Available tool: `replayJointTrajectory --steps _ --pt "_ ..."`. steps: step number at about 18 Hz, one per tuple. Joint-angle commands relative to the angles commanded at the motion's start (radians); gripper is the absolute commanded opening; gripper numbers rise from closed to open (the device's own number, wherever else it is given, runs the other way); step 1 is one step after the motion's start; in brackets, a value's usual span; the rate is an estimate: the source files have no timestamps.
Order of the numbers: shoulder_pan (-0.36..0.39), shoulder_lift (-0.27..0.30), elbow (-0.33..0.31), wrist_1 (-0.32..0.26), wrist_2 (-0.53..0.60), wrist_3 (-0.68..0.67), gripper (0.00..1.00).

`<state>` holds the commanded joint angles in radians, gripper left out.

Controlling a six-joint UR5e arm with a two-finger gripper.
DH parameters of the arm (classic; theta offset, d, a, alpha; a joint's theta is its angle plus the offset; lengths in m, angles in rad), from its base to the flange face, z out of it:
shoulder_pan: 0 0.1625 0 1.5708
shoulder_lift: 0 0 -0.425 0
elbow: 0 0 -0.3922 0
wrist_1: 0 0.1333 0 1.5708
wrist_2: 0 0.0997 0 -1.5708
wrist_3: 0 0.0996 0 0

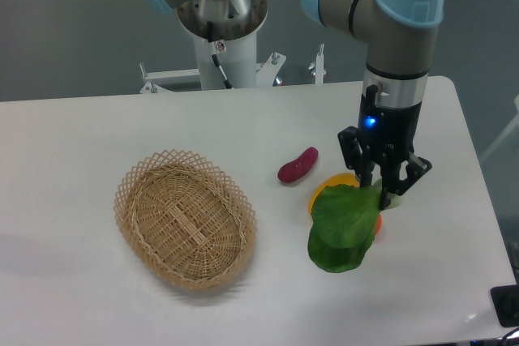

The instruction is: Pick up the green vegetable from the table

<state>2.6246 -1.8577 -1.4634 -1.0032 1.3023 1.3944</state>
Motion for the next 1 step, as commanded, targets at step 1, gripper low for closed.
replayJointTrajectory --steps 1 --pt "0.000 0.000 0.000 -0.002 0.000 0.000 0.40"
